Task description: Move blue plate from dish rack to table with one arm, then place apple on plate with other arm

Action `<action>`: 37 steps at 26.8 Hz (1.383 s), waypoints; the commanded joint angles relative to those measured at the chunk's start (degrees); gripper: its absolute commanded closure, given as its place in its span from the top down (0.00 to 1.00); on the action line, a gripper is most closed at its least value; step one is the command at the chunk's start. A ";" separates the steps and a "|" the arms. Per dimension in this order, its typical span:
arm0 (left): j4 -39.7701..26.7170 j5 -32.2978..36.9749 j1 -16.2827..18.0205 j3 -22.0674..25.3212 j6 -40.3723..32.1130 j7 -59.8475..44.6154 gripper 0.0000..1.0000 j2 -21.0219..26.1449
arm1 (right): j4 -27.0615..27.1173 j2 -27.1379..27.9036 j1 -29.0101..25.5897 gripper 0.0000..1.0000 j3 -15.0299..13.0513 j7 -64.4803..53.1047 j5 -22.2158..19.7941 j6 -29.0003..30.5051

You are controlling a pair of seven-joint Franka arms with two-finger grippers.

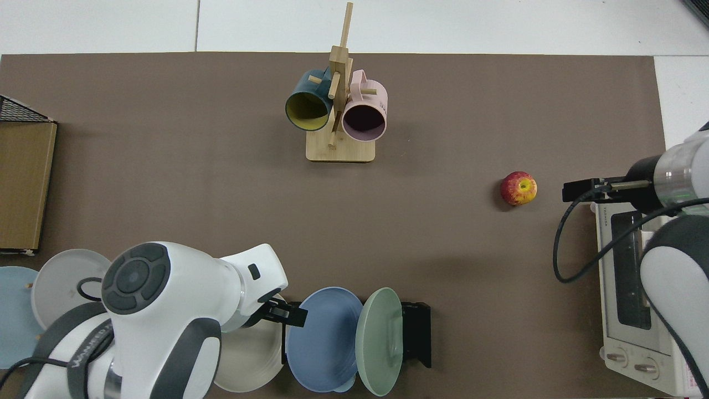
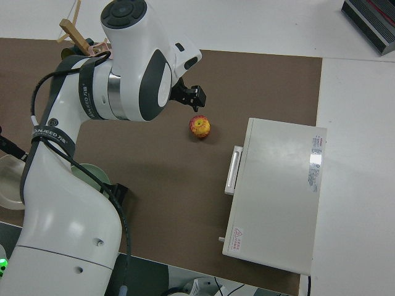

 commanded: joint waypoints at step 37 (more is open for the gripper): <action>-2.98 -4.73 3.83 -4.74 4.25 0.28 0.00 -2.04 | -6.58 23.36 0.01 1.00 0.40 -2.35 0.57 27.30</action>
